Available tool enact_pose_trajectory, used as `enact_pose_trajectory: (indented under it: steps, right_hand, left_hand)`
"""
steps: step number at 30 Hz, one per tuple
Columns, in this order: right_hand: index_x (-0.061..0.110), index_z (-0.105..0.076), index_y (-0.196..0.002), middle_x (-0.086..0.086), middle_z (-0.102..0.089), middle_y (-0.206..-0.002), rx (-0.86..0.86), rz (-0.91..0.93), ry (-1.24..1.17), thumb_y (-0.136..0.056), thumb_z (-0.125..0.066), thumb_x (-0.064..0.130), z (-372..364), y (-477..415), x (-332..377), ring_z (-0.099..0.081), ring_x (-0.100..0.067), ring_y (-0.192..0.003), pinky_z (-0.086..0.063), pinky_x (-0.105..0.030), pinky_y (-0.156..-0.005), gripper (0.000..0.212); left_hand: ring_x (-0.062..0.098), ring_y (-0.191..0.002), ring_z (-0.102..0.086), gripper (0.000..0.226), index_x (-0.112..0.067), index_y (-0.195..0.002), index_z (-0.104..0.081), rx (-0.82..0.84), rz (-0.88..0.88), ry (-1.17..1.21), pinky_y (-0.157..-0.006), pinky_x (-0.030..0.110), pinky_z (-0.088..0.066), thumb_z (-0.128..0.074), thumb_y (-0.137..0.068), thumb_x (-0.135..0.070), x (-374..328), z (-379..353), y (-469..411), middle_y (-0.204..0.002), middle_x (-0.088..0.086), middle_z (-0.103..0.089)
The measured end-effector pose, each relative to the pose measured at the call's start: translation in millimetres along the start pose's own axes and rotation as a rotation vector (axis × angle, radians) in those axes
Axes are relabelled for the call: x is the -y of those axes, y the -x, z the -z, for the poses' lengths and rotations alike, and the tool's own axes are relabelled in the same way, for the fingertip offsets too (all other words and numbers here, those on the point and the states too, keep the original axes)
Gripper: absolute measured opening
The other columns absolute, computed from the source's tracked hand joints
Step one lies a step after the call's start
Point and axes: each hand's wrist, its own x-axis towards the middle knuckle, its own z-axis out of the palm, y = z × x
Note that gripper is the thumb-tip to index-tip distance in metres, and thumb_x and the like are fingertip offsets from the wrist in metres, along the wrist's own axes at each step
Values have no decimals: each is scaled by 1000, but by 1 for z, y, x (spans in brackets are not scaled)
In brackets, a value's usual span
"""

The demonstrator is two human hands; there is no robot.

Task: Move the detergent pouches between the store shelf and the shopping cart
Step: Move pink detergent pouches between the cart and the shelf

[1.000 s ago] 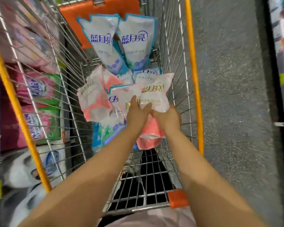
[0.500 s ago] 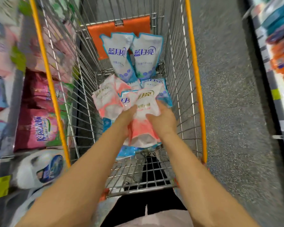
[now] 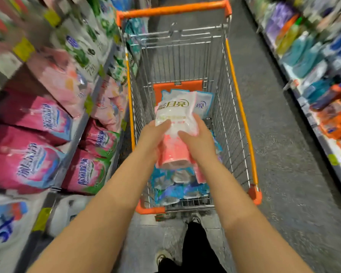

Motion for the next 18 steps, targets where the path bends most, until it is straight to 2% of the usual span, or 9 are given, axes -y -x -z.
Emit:
enact_pose_trajectory:
  steps: [3,5,8,9,11,13,15,18]
  right_hand:
    - [32,-38,-136,13,-55,-110,65,88,-81,-81,-65,5,-10,24,26,-56,-16,-107,-47,-32,-91,67]
    - [38,-39,-123,19,-55,-101,134,128,-150,-80,-67,5,-16,41,45,-57,-11,-97,-49,-27,-82,61]
    - [22,-45,-123,3,-63,-106,254,186,-271,-79,-71,5,-23,63,72,-65,-13,-92,-55,-27,-74,54]
    - [16,-46,-123,-1,-64,-105,302,205,-309,-79,-70,2,-23,72,84,-66,-10,-86,-55,-22,-67,52]
    - [18,-49,-113,2,-64,-99,381,281,-339,-78,-71,0,-24,85,105,-65,1,-75,-52,-15,-60,45]
    - [21,-51,-109,2,-65,-98,458,363,-347,-74,-75,1,-25,97,124,-66,3,-77,-52,-15,-62,47]
    - [18,-52,-116,-2,-66,-105,519,413,-345,-68,-80,4,-26,110,141,-67,-4,-87,-54,-19,-67,57]
    - [22,-43,-127,-2,-64,-115,585,442,-331,-54,-87,27,-21,131,164,-66,-16,-101,-56,-38,-82,86]
  left_hand:
    - [21,-71,-63,15,-12,-99,-60,-33,-171,-30,-62,30,-54,-52,-91,-2,-25,10,37,-87,9,-65]
    - [18,-69,-67,17,-16,-96,-62,-34,-271,-10,-62,28,-56,-53,-91,-2,-42,16,65,-86,6,-68]
    - [22,-81,-67,26,-16,-112,-61,-34,-419,-44,-70,32,-56,-54,-91,-3,-66,22,108,-98,8,-69]
    - [24,-86,-67,30,-16,-117,-59,-38,-465,-55,-73,33,-56,-54,-91,-3,-74,23,121,-102,8,-68]
    - [26,-97,-65,39,-20,-125,-55,-47,-565,-73,-85,38,-52,-56,-89,-3,-89,25,148,-112,8,-67]
    - [28,-106,-62,55,-24,-133,-48,-65,-661,-124,-94,44,-46,-62,-82,-9,-102,25,175,-119,6,-65]
    - [28,-109,-61,58,-30,-131,-49,-79,-740,-157,-96,46,-45,-61,-78,-12,-111,23,202,-120,5,-65]
    - [20,-107,-63,58,-38,-127,-49,-134,-826,-206,-90,36,-51,-59,-80,-6,-121,17,240,-118,-3,-66]
